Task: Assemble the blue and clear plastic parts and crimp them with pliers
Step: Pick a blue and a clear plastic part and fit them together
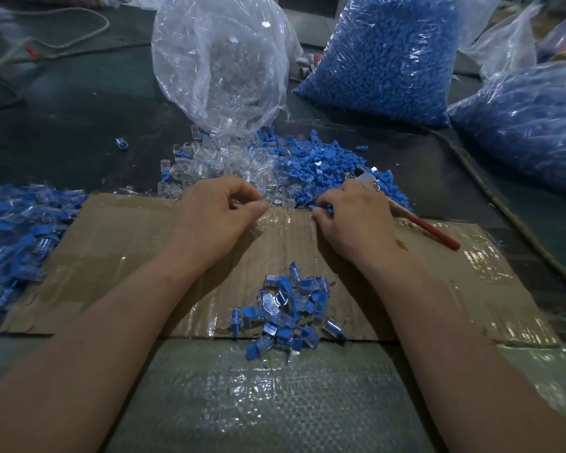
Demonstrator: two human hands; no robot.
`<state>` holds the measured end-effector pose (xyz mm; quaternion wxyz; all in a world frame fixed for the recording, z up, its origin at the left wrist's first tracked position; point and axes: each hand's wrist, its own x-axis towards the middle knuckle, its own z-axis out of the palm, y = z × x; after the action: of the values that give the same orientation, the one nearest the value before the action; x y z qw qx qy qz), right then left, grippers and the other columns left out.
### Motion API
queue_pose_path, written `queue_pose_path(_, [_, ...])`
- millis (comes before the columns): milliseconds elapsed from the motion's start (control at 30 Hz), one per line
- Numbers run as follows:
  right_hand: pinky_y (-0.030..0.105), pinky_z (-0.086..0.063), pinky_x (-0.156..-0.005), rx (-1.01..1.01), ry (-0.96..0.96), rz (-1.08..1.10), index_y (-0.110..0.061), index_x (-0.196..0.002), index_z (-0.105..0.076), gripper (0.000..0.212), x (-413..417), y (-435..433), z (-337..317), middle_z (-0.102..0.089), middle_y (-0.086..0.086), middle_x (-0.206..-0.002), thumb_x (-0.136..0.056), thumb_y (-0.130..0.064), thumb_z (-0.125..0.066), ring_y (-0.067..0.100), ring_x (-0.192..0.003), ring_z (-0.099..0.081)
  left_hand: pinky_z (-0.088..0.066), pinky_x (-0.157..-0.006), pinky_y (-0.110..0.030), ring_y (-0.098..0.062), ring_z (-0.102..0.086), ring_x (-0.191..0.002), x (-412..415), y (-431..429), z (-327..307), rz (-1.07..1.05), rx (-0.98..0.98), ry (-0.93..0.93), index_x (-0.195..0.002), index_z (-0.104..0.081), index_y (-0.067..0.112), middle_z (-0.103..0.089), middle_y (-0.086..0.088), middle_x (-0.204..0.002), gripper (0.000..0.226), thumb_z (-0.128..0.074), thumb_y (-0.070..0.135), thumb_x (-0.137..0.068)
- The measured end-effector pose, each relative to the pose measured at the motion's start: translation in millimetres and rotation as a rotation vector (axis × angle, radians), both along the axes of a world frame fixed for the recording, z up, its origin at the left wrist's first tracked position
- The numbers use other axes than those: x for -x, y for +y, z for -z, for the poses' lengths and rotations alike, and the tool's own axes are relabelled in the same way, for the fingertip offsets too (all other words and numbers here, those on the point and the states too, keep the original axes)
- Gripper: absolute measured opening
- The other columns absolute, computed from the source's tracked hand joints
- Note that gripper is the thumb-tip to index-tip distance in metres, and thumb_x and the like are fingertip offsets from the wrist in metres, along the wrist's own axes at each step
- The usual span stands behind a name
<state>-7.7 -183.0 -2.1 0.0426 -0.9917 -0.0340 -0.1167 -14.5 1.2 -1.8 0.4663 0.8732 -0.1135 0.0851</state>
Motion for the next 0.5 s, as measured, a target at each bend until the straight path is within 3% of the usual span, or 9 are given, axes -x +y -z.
queue_pose_path(167, [0.034,-0.033,-0.087,-0.068,-0.030,-0.017,-0.022,-0.104,-0.063,0.021,0.5,-1.9,0.7,-0.051,0.001,-0.100,-0.091,-0.035,-0.052,0.018,-0.099,-0.044,-0.045,-0.060,-0.015,0.000,-0.057,-0.059,2.1,-1.5,-0.1,0.042,0.049,0.021,-0.082,-0.062,0.026,-0.062,0.011,-0.074,0.010,-0.067,0.018,-0.081])
queue_pose_path(267, [0.032,-0.032,-0.087,-0.101,-0.046,-0.041,-0.019,-0.100,-0.062,0.017,1.1,-2.9,0.8,-0.054,0.000,-0.102,-0.091,-0.031,-0.053,0.016,-0.099,-0.044,-0.043,-0.053,-0.007,0.003,-0.057,-0.050,3.3,-1.9,-1.4,0.061,0.073,0.030,-0.091,-0.062,0.027,-0.060,0.014,-0.070,0.015,-0.065,0.016,-0.083])
queue_pose_path(367, [0.032,-0.040,-0.083,-0.270,-0.110,-0.067,-0.015,-0.096,-0.060,0.014,5.1,-3.1,-4.2,-0.057,-0.002,-0.092,-0.092,-0.026,-0.052,0.014,-0.089,-0.049,-0.044,-0.055,-0.004,0.008,-0.059,-0.056,3.5,-1.7,-2.5,0.067,0.117,0.056,-0.084,-0.063,0.031,-0.063,0.013,-0.072,0.018,-0.064,0.013,-0.083])
queue_pose_path(500, [0.035,-0.049,-0.072,-0.456,-0.155,-0.121,-0.012,-0.095,-0.060,0.011,15.7,1.7,-10.8,-0.054,-0.009,-0.078,-0.091,-0.021,-0.055,0.012,-0.075,-0.056,-0.048,-0.055,-0.008,0.000,-0.064,-0.061,4.4,-2.3,-4.0,0.084,0.254,0.134,-0.083,-0.064,0.028,-0.067,0.001,-0.078,0.019,-0.067,0.010,-0.079])
